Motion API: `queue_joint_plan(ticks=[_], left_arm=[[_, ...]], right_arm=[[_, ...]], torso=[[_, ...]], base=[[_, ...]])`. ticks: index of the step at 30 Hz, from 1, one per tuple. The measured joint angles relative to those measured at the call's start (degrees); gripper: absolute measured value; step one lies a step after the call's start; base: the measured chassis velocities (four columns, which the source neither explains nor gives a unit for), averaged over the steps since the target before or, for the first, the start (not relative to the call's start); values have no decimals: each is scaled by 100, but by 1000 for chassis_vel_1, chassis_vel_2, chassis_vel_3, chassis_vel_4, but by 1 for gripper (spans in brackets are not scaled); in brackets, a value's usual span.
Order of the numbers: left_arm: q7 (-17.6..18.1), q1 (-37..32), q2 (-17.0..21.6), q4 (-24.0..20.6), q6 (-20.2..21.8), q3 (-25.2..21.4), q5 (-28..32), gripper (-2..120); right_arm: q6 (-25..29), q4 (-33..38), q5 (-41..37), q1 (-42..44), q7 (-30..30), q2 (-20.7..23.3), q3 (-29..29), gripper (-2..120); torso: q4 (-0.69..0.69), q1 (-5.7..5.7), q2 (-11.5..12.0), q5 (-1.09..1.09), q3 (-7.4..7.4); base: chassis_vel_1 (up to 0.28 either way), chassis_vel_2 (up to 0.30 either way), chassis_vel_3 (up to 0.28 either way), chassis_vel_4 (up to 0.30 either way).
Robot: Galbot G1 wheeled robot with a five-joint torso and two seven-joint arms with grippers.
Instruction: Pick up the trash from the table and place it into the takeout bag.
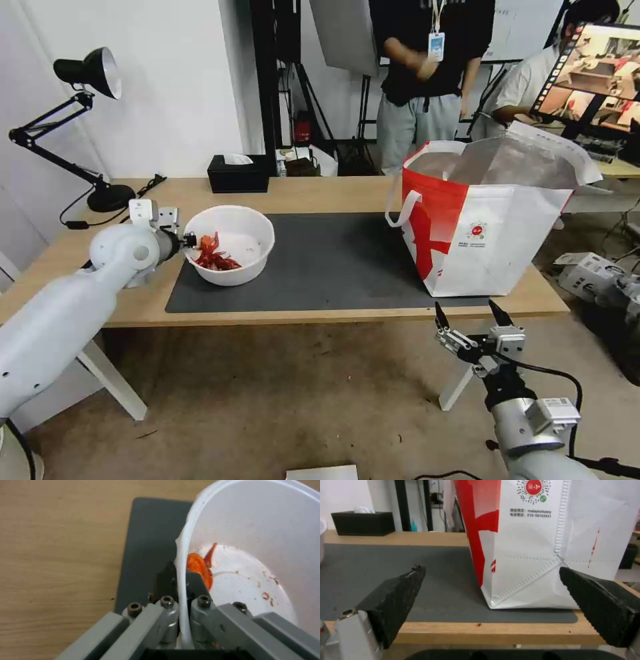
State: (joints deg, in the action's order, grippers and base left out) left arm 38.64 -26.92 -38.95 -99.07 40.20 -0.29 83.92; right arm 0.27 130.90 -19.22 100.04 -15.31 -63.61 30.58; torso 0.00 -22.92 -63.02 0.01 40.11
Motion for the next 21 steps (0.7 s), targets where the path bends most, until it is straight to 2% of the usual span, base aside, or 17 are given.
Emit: queue_joint_plan(ticks=[2,4,5,8,9,11,12,15,16,18,19,20,21], left_arm=[[60,32,7,-114,1,-21,113,0],[418,242,-29,-403,16,-31,603,0],[418,242,-29,-403,16,-31,603,0],[993,725,-219,-688,80,107,1300,0],[993,725,-219,-688,80,107,1300,0],[1291,1120,-416,-758,104,294,1661,0],[1291,1120,-416,-758,104,294,1661,0],[1701,1922,-881,-675,112,760,2071,0],[1701,1922,-881,-675,112,760,2071,0],[2026,2666,-1338,-505,111,1169,2403,0],[2129,2911,-1531,-413,106,1295,2469,0],[2129,2911,-1531,-413,106,1295,2469,0],[2229,3167,-1788,-291,99,1433,2521,0]], right_arm=[[-9,-2,0,0,-7,0,-6,100],[-17,-8,0,6,-15,-1,-15,100],[-17,-8,0,6,-15,-1,-15,100],[-22,-8,1,28,-18,-2,-13,100],[-22,-8,1,28,-18,-2,-13,100],[-23,-9,3,41,-20,-2,9,100],[-23,-9,3,41,-20,-2,9,100],[-29,-10,6,66,-30,-1,70,100],[-29,-10,6,66,-30,-1,70,100],[-33,-10,10,70,-31,-9,84,100],[-34,-10,11,71,-30,-11,86,100],[-34,-10,11,71,-30,-11,86,100],[-35,-5,11,69,-31,-13,88,100]], torso=[[0,0,0,0,0],[0,0,0,-2,0],[0,0,0,-2,0],[1,0,0,-1,0],[1,0,0,-1,0],[1,0,0,-2,0],[1,0,0,-2,0],[0,0,0,0,0],[0,0,0,0,0],[2,0,0,-4,0],[2,-1,0,-4,0],[2,-1,0,-4,0],[1,0,0,-5,0]], base=[[0,0,0,0],[0,0,0,0],[0,0,0,0],[0,0,0,0],[0,0,0,0],[0,0,0,0],[0,0,0,0],[0,0,0,0],[0,0,0,0],[0,0,0,0],[0,0,0,0],[0,0,0,0],[0,0,0,0]])
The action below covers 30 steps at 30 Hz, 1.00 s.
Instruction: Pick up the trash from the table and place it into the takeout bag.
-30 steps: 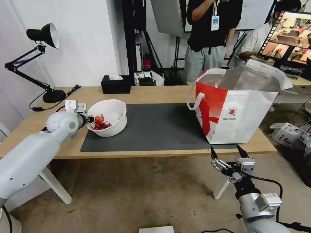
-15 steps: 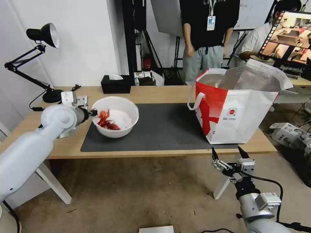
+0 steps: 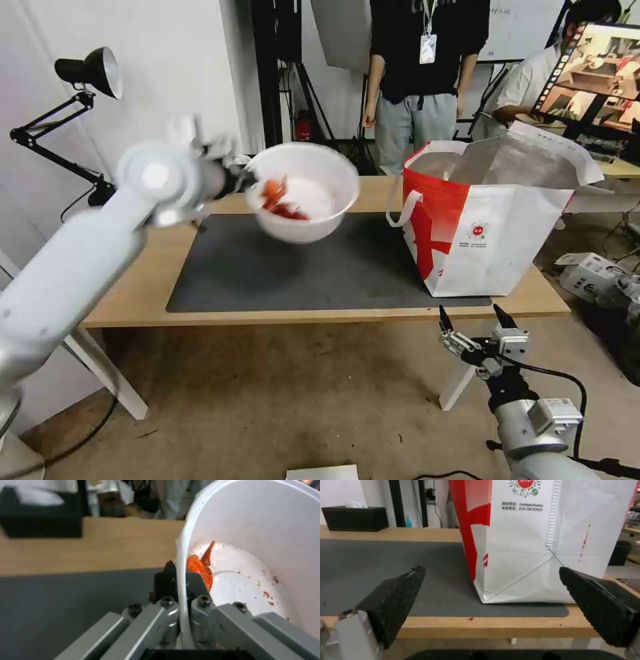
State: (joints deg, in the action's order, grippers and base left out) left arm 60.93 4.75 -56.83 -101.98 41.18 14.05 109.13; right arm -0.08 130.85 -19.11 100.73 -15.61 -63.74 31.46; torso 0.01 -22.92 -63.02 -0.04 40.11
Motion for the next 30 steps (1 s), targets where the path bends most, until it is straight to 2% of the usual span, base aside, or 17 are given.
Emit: queue_joint_plan(ticks=[2,3,6,7,9,10,11,13,15,17,18,21,23,25,26,29,30], left_arm=[[142,373,-469,258,-16,212,46,0],[142,373,-469,258,-16,212,46,0],[204,765,-1016,730,-25,413,48,0],[204,765,-1016,730,-25,413,48,0],[208,1048,-1402,1186,-27,563,8,0],[208,1048,-1402,1186,-27,563,8,0],[191,1136,-1573,1364,-27,605,-43,0],[69,1317,-1972,1838,-27,682,-282,0],[15,1370,-2108,2010,-28,707,-399,0],[-192,1502,-2492,2513,-27,760,-733,0],[-192,1502,-2492,2513,-27,760,-733,0],[-450,1654,-3138,3207,-45,708,-1272,0],[-482,1682,-3295,3344,-59,678,-1368,0],[-679,1728,-3494,3522,-186,736,-1622,0],[-679,1728,-3494,3522,-186,736,-1622,0],[-1103,1653,-3517,3575,-405,1002,-2159,0],[-1103,1653,-3517,3575,-405,1002,-2159,0]], right_arm=[[-2,13,-2,-8,1,-1,12,100],[-2,13,-2,-8,1,-1,12,100],[-4,15,-6,-23,4,0,27,100],[-4,15,-6,-23,4,0,27,100],[-5,15,-6,-30,8,-14,12,100],[-5,15,-6,-30,8,-14,12,100],[-5,15,-4,-34,13,-25,-6,100],[-5,15,3,-42,16,-41,-53,100],[-5,15,6,-45,16,-43,-70,100],[-5,18,19,-55,18,-44,-106,100],[-5,18,19,-55,18,-44,-106,100],[-5,38,38,-55,20,-54,-128,100],[-5,44,42,-52,20,-59,-130,100],[-5,65,59,-44,21,-69,-143,100],[-5,65,59,-44,21,-69,-143,100],[-5,90,78,-39,28,-72,-174,100],[-5,90,78,-39,28,-72,-174,100]], torso=[[2,0,0,1,0],[2,0,0,1,0],[1,0,0,1,0],[1,0,0,1,0],[-2,0,0,3,0],[-2,0,0,3,0],[-2,0,0,3,0],[1,0,0,2,0],[0,0,0,2,0],[-1,0,0,3,0],[-1,0,0,3,0],[0,-1,1,2,0],[2,-1,0,2,0],[3,0,0,1,-1],[3,0,0,1,-1],[-3,0,0,4,0],[-3,0,0,4,0]], base=[[0,0,0,0],[0,0,0,0],[0,0,0,0],[0,0,0,0],[0,0,0,0],[0,0,0,0],[0,0,0,0],[0,0,0,0],[0,0,0,0],[0,0,0,0],[0,0,0,0],[0,0,0,0],[0,0,0,0],[0,0,0,0],[0,0,0,0],[0,0,0,0],[0,0,0,0]])
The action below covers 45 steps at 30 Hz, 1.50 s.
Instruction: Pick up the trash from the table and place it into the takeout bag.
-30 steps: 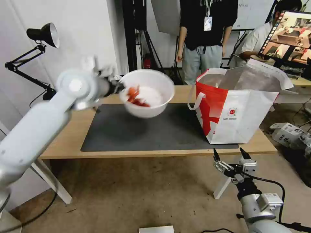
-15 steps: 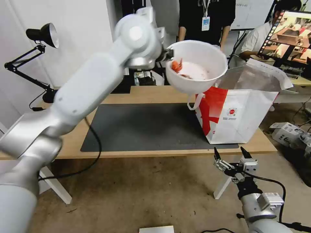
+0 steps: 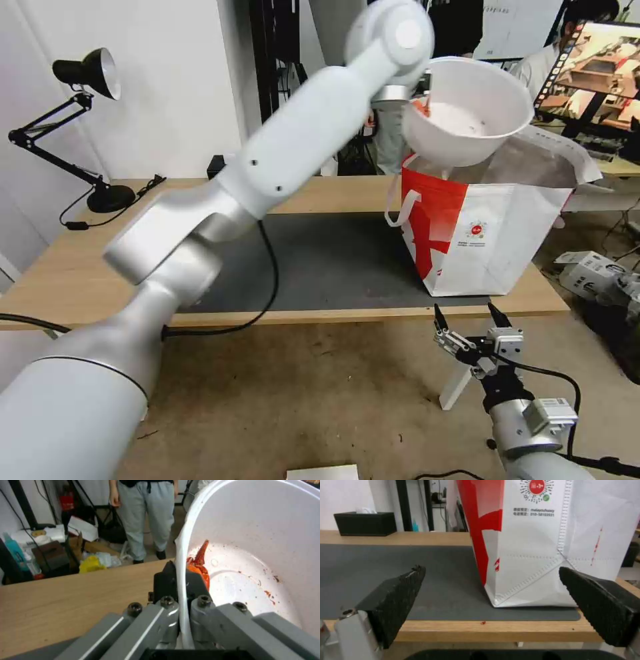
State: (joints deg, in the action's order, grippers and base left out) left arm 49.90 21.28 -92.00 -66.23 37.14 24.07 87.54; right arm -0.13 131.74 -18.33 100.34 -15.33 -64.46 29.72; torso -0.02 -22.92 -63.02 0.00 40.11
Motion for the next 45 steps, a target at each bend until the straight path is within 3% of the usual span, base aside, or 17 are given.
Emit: queue_joint_plan(ticks=[3,13,26,40,42,43,45], left_arm=[[-342,-196,16,-5,-204,191,-447,0],[-667,-486,46,-200,-342,445,-659,0],[-907,-568,63,-381,8,811,-609,0],[-923,-633,70,-475,124,842,-584,47],[-891,-733,86,-613,73,732,-590,60],[-891,-733,86,-613,73,732,-590,60],[-806,-881,220,-978,-152,572,-591,70]], right_arm=[[0,18,4,-1,2,-1,-35,100],[0,7,4,-13,2,0,-50,100],[1,-38,44,-68,-5,-109,-102,100],[6,-107,147,-127,-14,-197,-247,100],[7,-107,152,-131,-16,-200,-243,100],[7,-107,152,-131,-16,-200,-243,100],[8,-101,152,-140,-18,-199,-208,100]], torso=[[1,0,0,0,0],[2,0,0,0,0],[2,0,-1,0,0],[2,0,-1,0,0],[2,0,0,0,0],[2,0,0,0,0],[3,0,-1,0,0]], base=[[0,0,0,0],[0,0,0,0],[0,0,0,0],[0,0,0,0],[0,0,0,0],[0,0,0,0],[0,0,0,0]])
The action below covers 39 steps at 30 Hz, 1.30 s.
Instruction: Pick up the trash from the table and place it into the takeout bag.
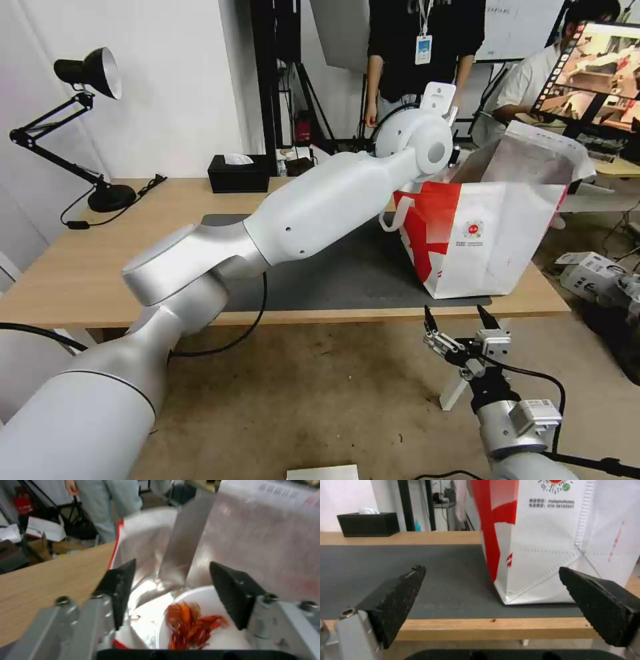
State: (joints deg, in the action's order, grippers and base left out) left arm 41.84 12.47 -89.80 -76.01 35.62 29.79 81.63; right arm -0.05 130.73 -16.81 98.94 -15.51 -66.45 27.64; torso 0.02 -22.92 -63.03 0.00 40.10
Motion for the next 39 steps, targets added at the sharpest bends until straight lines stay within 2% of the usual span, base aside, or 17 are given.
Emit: queue_joint_plan(ticks=[8,10,11,14,15,18,19,21,22,24,26,27,30,34,35,36,39], left_arm=[[13,-521,790,-1136,-1437,-307,-387,92],[-232,-948,1363,-1695,-1979,-556,-908,99],[-232,-948,1363,-1695,-1979,-556,-908,99],[-572,-1942,2442,-2646,-2366,-1024,-1618,100],[-572,-1942,2442,-2646,-2366,-1024,-1618,100],[-1025,-3480,3662,-3664,-2524,-2106,-2376,100],[-1025,-3480,3662,-3664,-2524,-2106,-2376,100],[-1276,-4640,4266,-4183,-2606,-2980,-2822,100],[-1276,-4640,4266,-4183,-2606,-2980,-2822,100],[-1637,-6542,4705,-4668,-2927,-4252,-3573,100],[-1898,-7610,4572,-4921,-3115,-5098,-4094,100],[-1898,-7610,4572,-4921,-3115,-5098,-4094,100],[-2344,-9410,3763,-5456,-3386,-6246,-4823,100],[-2638,-10306,3106,-5764,-3647,-6635,-5324,100],[-2939,-11225,2198,-6151,-3751,-6803,-5871,100],[-2984,-11570,1835,-6310,-3686,-6716,-6091,100],[-2992,-11758,1650,-6496,-3255,-6626,-6199,100]], right_arm=[[2,22,-27,-62,-4,3,63,100],[2,53,-62,-85,-7,17,161,100],[2,53,-62,-85,-7,17,161,100],[-10,125,-179,-94,-11,65,271,100],[-10,125,-179,-94,-11,65,271,100],[-24,149,-224,-98,-15,137,344,100],[-24,149,-224,-98,-15,137,344,100],[-16,125,-218,-124,-14,139,346,100],[-16,125,-218,-124,-14,139,346,100],[1,100,-216,-108,-24,48,440,100],[1,86,-216,-159,-26,50,501,100],[1,86,-216,-159,-26,50,501,100],[-27,62,-216,-299,-29,73,548,100],[-51,76,-197,-320,-29,54,579,100],[-66,229,-49,-225,-30,-34,659,100],[-62,329,70,-142,-14,-84,678,100],[-1,387,228,-79,22,-136,683,100]], torso=[[-1,0,0,1,0],[-1,0,0,2,0],[-1,0,0,2,0],[0,0,0,4,1],[0,0,0,4,1],[-2,0,0,5,0],[-2,0,0,5,0],[-9,0,0,7,0],[-9,0,0,7,0],[-8,2,-1,5,-1],[-1,2,-1,3,-1],[-1,2,-1,3,-1],[-1,1,-1,2,0],[-3,2,-1,-1,-1],[-1,2,-1,-1,-1],[-1,2,-1,-1,-1],[-1,1,-1,-1,0]], base=[[0,0,0,0],[0,0,0,0],[0,0,0,0],[0,0,0,0],[0,0,0,0],[0,0,0,0],[0,0,0,0],[0,0,0,0],[0,0,0,0],[0,0,0,0],[0,0,0,0],[0,0,0,0],[0,0,0,0],[0,0,0,0],[0,0,0,0],[0,0,0,0],[0,0,0,0]])
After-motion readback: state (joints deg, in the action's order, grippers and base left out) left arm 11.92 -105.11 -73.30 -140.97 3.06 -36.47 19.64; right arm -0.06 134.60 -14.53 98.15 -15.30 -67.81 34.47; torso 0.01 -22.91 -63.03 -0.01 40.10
